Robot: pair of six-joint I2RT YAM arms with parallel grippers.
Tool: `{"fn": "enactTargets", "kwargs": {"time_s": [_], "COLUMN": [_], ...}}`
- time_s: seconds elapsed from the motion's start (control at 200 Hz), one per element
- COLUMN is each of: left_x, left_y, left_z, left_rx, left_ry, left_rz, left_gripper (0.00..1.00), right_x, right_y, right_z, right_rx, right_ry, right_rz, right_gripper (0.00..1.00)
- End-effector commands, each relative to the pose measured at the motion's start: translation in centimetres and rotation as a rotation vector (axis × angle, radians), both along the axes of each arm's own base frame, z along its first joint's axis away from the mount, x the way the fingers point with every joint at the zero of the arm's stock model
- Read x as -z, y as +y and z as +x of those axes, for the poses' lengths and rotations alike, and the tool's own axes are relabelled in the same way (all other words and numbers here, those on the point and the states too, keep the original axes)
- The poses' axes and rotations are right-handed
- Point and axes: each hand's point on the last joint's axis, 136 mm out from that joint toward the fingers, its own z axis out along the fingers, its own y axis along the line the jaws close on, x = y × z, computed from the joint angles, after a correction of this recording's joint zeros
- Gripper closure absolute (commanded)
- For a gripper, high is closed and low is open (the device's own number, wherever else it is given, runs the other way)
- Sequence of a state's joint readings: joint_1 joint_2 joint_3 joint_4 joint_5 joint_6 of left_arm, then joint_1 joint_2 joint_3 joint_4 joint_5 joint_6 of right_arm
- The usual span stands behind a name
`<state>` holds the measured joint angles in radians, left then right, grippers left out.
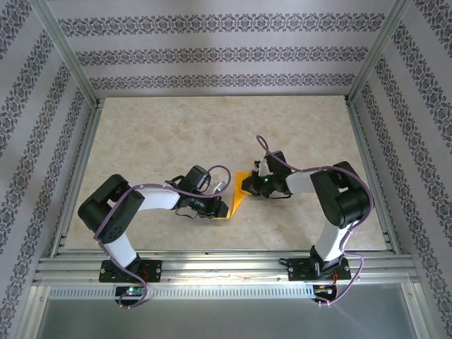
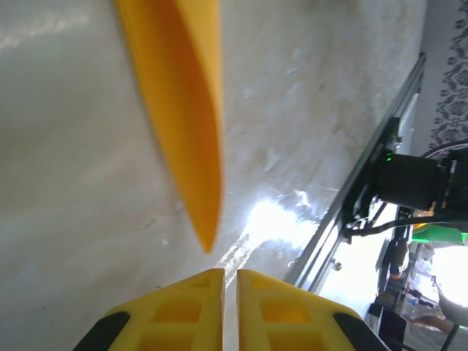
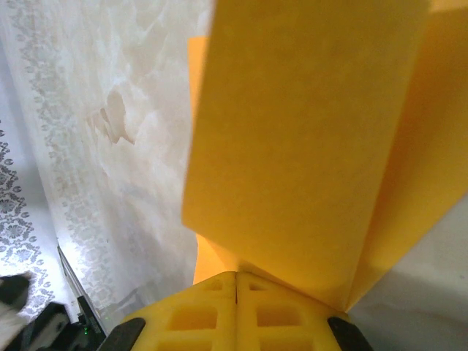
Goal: Fold a paper plane with a square sheet of paper (pick it up from the middle)
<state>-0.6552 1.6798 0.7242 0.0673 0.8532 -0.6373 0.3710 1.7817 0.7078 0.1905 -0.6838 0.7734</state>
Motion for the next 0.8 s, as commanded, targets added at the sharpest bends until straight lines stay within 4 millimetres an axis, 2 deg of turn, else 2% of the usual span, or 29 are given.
{"fn": "enactTargets", "kwargs": {"time_s": [0.0,0.14,0.275,0.615,0.794], "left_x": [-2.9,-4.7,-4.8,-1.0,1.5], "left_y": [-1.3,-3.6,-5.3,-6.1,-5.2], "left_z": [1.5,3.9,5.5,5.9,5.0], "left_rx": [-0.036,-0.057,-0.056,-0.048,-0.043], "left_ry": [-0.048,-0.059,-0.061,-0.006,0.021], "left_rz": [-0.055,-0.124,-0.145,-0.062,0.007], "left_gripper": [0.90,0.95,0.95,0.96,0.96], "right_x": [5.2,5.2,5.1,5.4,5.6], "right_y": [-3.6,-3.6,-3.4,-3.5,-3.6], "right_z": [-2.7,-2.7,-2.6,-2.7,-2.9], "right_rx": [0.055,0.054,0.052,0.047,0.043], "right_ry": [0.135,0.135,0.134,0.141,0.148], "right_rz": [-0.214,-0.212,-0.210,-0.206,-0.205], "right_gripper": [1.00,1.00,1.00,1.00,1.00]}}
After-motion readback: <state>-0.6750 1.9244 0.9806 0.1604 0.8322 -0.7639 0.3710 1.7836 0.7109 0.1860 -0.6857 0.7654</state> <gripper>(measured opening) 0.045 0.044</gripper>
